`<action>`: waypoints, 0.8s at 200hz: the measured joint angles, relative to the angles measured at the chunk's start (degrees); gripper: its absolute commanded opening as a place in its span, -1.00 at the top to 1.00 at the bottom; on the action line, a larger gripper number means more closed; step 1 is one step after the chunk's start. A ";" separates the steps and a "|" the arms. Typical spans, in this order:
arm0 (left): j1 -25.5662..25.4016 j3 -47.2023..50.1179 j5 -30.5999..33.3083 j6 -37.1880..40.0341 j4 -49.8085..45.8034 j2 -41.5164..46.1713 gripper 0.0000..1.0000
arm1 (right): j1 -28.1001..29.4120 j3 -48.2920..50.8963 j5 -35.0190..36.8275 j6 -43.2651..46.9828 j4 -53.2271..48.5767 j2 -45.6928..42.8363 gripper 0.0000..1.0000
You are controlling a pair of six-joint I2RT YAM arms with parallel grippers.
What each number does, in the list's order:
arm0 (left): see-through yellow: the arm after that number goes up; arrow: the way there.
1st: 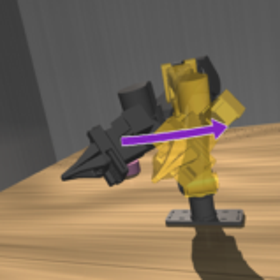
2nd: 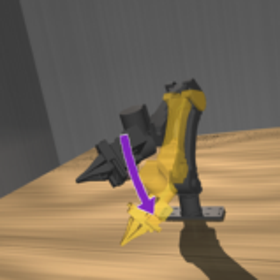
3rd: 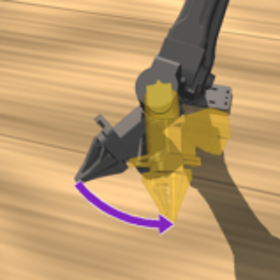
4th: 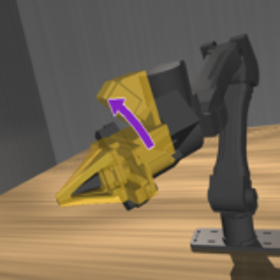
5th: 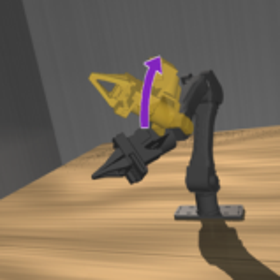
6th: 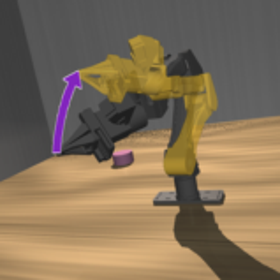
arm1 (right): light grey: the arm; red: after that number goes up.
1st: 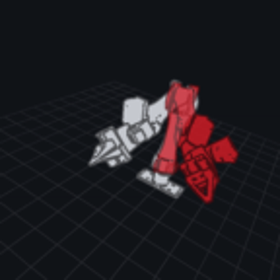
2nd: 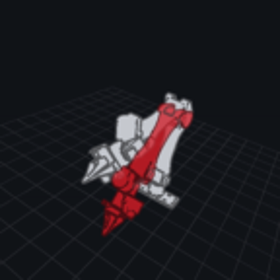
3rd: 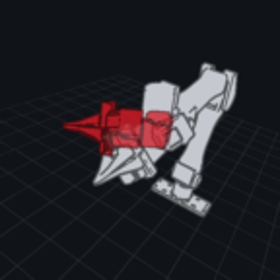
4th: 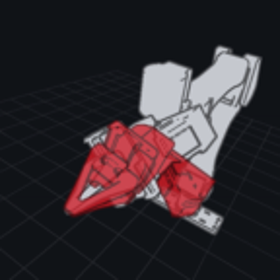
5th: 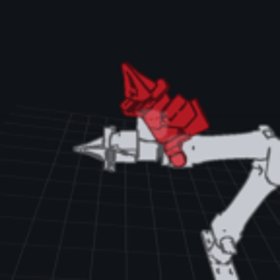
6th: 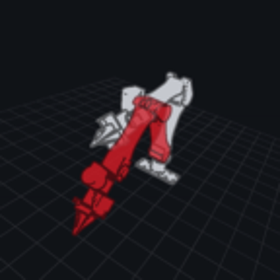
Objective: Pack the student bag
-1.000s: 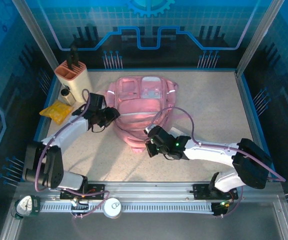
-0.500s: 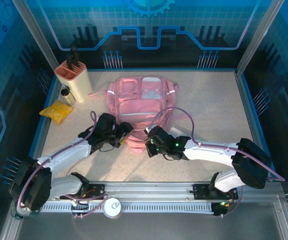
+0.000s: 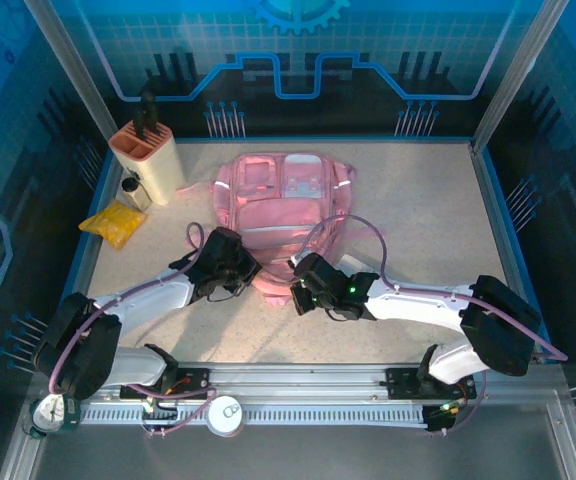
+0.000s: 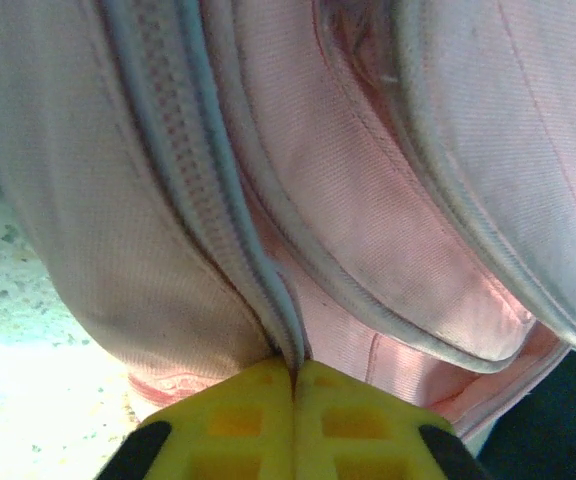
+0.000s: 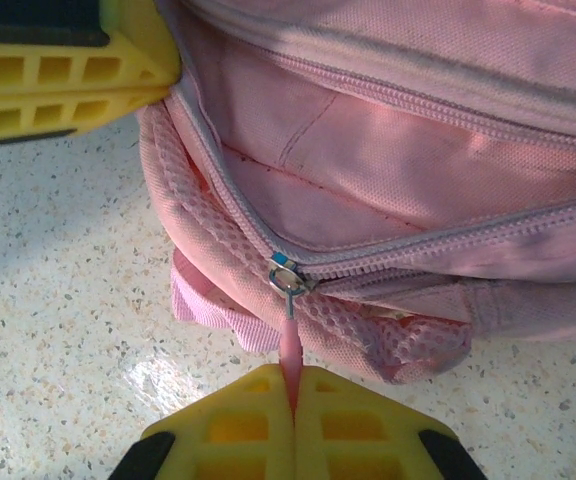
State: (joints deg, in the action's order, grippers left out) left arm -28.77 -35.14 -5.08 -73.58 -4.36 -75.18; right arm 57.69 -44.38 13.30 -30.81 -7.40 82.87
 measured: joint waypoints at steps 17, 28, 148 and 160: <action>0.15 -0.70 0.20 0.92 -1.49 0.35 1.00 | 0.07 -0.24 0.74 0.28 -0.57 -0.02 1.00; 0.39 -1.01 0.26 1.84 -2.78 1.22 1.00 | 0.07 -0.24 1.16 0.52 -0.68 -0.33 1.00; 11.69 -1.16 -1.20 12.02 -13.75 10.64 1.00 | -8.26 2.95 0.96 3.76 -3.15 -7.76 1.00; 13.55 -1.60 -1.03 13.60 -15.58 10.99 1.00 | -9.90 2.95 1.05 3.96 -4.17 -7.76 1.00</action>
State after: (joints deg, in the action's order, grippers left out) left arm -15.22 -36.73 -6.11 -59.99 -19.94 -64.18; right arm 47.79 -41.43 14.35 -26.85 -11.57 75.11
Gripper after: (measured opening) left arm 0.049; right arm 0.056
